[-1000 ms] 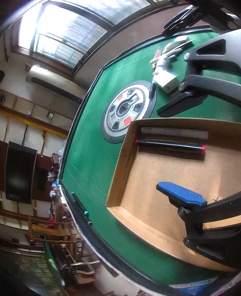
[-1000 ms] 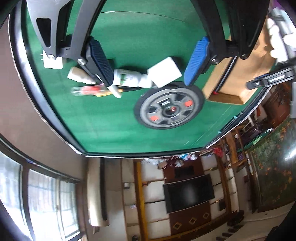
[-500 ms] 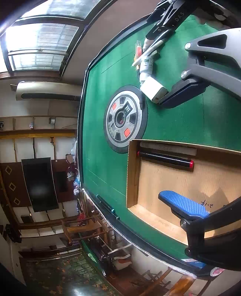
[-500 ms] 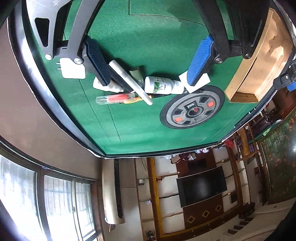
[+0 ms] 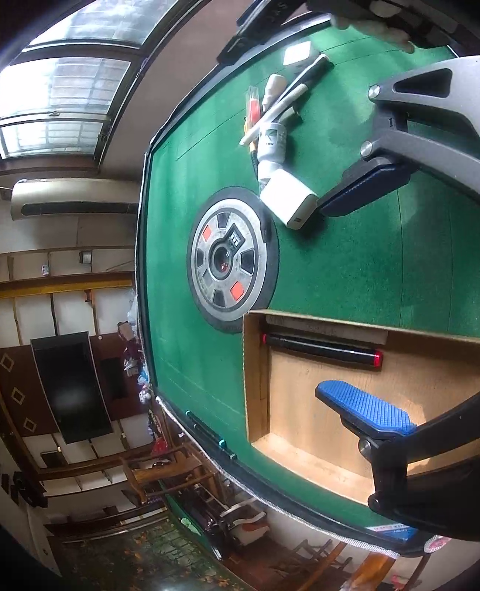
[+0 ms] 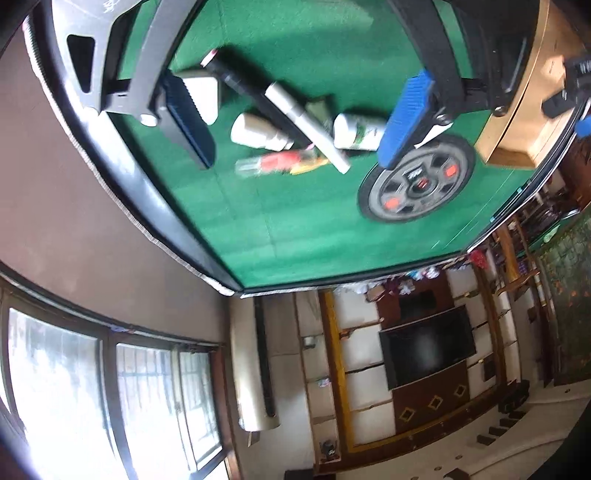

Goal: Organize rigid objects
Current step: 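Grasp the white charger with the left tool, then lift the charger toward the box while the right tool grasps the white bottle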

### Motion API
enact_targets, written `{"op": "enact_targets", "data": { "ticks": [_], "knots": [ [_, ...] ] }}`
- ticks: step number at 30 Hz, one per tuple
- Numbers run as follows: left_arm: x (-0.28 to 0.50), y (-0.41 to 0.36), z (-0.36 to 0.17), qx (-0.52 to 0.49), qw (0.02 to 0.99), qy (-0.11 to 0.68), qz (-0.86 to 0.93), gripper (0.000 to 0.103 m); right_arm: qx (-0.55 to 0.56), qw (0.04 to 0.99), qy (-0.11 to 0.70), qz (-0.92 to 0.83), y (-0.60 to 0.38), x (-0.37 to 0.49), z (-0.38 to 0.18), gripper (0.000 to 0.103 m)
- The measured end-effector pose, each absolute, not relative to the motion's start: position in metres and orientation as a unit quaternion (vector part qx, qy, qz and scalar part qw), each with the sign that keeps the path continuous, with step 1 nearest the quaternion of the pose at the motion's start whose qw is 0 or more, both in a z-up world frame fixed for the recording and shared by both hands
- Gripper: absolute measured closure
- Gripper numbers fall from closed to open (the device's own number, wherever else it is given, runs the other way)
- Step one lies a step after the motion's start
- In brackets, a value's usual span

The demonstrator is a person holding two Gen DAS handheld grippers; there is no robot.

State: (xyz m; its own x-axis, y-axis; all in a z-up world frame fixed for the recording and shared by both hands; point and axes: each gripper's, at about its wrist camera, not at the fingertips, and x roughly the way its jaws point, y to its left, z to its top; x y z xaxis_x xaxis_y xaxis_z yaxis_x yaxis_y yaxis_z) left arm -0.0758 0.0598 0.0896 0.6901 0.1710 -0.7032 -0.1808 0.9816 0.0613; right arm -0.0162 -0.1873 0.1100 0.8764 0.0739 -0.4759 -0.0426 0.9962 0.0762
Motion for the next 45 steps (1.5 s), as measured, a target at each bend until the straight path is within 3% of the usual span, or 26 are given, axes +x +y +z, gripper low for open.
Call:
{"op": "enact_targets", "data": {
  "ticks": [6,11,18,19,20,23,45],
  "knots": [
    [-0.050,0.048,0.070,-0.042,0.903,0.425,0.035,0.010,0.093,0.968,0.235,0.005,-0.220,0.010,0.098,0.003],
    [-0.012,0.023,0.050,-0.038,0.900,0.435,0.007,0.010,0.142,0.948,0.284,0.005,-0.243,0.026,0.079,0.003],
    [0.047,-0.010,0.011,0.085,0.886,0.455,-0.033,0.013,0.125,0.945,0.302,0.020,-0.231,0.030,0.073,0.003],
    [0.048,-0.010,0.008,0.076,0.880,0.466,-0.047,0.033,0.123,0.945,0.301,0.019,-0.231,0.030,0.074,0.003],
    [0.046,-0.010,0.007,0.060,0.877,0.473,-0.059,0.045,0.122,0.946,0.300,0.018,-0.231,0.030,0.074,0.003],
    [0.032,-0.011,0.012,0.043,0.879,0.470,-0.071,0.054,0.122,0.945,0.302,0.016,-0.230,0.031,0.073,0.003],
    [-0.116,0.097,0.085,-0.140,0.921,0.349,-0.103,0.054,0.075,0.950,0.302,0.004,-0.221,0.032,0.065,0.003]
  ]
}}
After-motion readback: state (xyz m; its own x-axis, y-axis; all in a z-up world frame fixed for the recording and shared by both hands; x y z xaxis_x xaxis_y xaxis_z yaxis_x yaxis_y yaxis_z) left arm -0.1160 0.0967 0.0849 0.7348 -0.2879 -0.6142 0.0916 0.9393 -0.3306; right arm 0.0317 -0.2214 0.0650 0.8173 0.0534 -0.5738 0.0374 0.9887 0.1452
